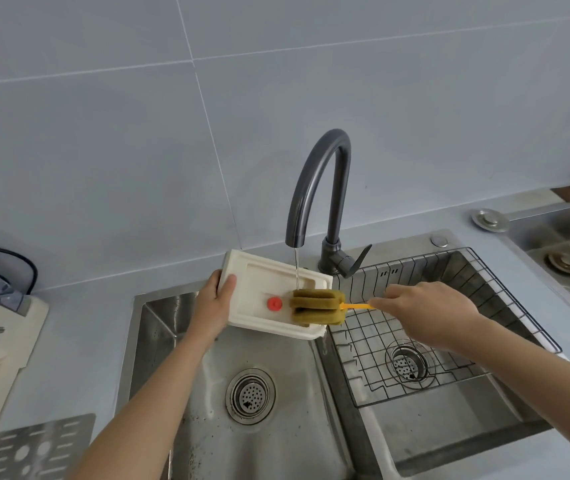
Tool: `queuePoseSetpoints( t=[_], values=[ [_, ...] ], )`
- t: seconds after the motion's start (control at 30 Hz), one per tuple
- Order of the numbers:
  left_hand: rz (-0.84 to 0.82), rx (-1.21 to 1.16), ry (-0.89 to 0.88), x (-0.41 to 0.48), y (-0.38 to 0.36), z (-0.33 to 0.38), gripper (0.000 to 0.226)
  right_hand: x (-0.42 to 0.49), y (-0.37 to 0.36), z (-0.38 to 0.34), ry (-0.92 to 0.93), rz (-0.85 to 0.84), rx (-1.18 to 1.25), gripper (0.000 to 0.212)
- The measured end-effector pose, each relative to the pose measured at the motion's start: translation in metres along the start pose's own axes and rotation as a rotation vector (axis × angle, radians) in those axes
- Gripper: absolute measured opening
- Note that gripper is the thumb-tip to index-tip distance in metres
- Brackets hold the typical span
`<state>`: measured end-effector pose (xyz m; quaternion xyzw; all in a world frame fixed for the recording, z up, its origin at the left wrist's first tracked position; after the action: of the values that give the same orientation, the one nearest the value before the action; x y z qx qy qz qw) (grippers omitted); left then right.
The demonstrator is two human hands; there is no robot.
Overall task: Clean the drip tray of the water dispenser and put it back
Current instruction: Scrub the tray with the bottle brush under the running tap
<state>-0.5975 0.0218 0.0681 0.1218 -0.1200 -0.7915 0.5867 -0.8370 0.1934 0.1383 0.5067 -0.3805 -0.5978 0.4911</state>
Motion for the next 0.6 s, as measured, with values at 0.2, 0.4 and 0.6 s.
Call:
queuePoseSetpoints(
  t=[0.2,0.4,0.6],
  values=[
    [-0.010,0.038,0.023,-0.001,0.004,-0.009,0.017,0.006,0.009,0.001,-0.006,0.081,-0.012,0.051],
    [0.027,-0.031,0.018,-0.002,0.011,-0.005,0.012,0.013,0.006,-0.009,-0.051,0.094,0.060,0.053],
    [0.076,0.033,-0.061,-0.006,0.011,0.003,0.032,0.013,-0.007,-0.023,-0.078,0.018,0.172,0.050]
  ],
)
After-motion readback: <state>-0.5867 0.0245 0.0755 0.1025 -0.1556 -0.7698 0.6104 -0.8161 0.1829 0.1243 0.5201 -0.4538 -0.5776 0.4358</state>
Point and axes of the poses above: each hand's wrist, its own x-axis towards the middle knuckle, its own y-axis out of the back of the hand, z = x × y, the point moved 6 cm from there along x, towards the middle knuckle, and after that the axes turned 2 degrees about -x, right-handed, at the moved point
